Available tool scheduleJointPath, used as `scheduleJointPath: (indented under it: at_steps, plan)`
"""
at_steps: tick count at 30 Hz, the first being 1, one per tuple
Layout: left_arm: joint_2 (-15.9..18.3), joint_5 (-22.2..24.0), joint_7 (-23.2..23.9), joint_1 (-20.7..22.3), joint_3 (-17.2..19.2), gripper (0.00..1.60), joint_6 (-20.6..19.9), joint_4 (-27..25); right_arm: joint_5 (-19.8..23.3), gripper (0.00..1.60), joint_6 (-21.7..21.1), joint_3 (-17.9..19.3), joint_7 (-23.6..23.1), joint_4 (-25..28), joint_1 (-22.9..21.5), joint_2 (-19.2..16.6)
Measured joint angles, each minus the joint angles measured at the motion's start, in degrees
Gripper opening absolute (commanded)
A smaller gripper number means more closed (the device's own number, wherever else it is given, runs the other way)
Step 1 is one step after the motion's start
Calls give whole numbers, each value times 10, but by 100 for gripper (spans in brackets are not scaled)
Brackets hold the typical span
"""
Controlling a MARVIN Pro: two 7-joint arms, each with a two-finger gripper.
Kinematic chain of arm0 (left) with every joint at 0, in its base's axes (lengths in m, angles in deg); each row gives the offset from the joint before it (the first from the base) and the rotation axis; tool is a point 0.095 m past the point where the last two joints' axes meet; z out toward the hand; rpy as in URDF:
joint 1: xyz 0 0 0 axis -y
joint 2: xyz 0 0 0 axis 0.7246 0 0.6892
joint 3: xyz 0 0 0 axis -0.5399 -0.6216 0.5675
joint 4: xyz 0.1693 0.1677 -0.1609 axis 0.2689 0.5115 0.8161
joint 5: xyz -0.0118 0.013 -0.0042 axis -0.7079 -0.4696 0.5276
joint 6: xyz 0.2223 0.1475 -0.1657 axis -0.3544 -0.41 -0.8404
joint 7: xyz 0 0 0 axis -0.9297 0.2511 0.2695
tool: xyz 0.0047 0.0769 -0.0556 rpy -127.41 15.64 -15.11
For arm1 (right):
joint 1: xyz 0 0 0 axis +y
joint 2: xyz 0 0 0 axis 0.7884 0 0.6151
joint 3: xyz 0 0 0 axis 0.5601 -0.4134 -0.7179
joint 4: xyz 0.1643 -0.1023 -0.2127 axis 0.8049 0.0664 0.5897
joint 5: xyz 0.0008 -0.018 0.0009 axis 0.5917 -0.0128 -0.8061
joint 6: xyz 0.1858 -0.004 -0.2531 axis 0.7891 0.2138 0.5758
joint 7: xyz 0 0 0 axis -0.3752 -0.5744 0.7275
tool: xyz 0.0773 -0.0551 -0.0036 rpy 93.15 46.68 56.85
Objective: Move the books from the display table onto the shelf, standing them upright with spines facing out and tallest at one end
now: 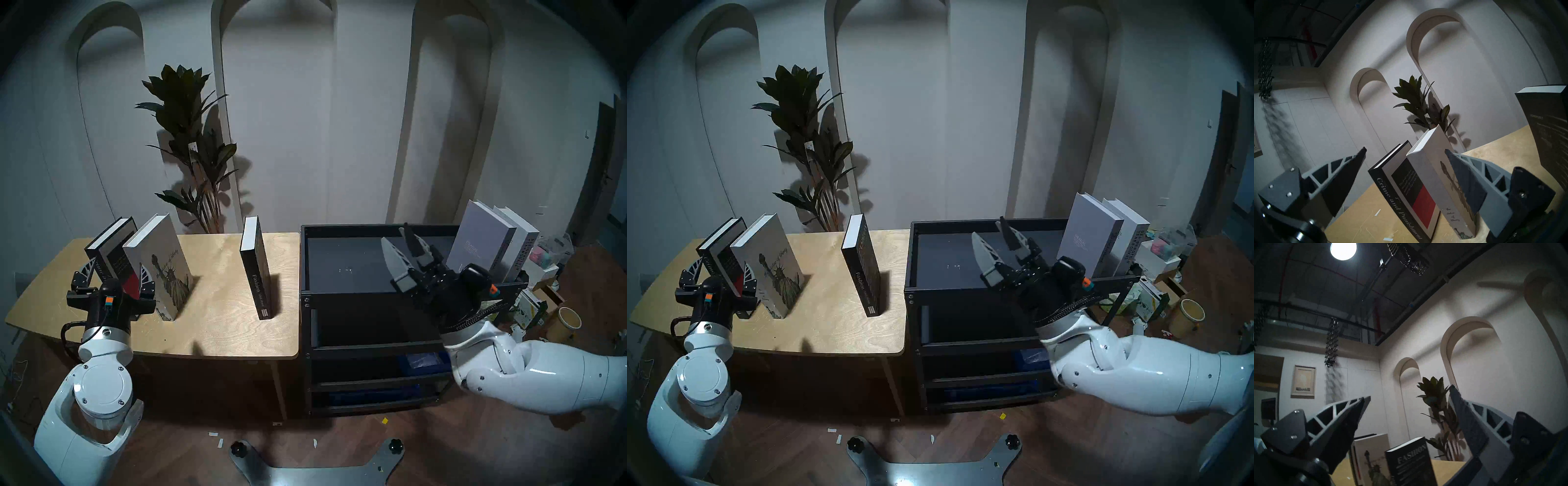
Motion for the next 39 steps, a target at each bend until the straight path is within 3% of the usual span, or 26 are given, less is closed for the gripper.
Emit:
scheduleJointPath:
  at_steps: [14,28,39]
  plan:
    - [-22,32,-3,-43,62,160,17,6,-8,160,-23,-20,92,22,1,63]
    - [-39,64,20,-79,99,160,43,8,-62,160,-72,-13,166,-31,-26,101]
    - [-51,83,42,-101,122,160,61,8,-116,160,-126,-23,208,-68,-46,153]
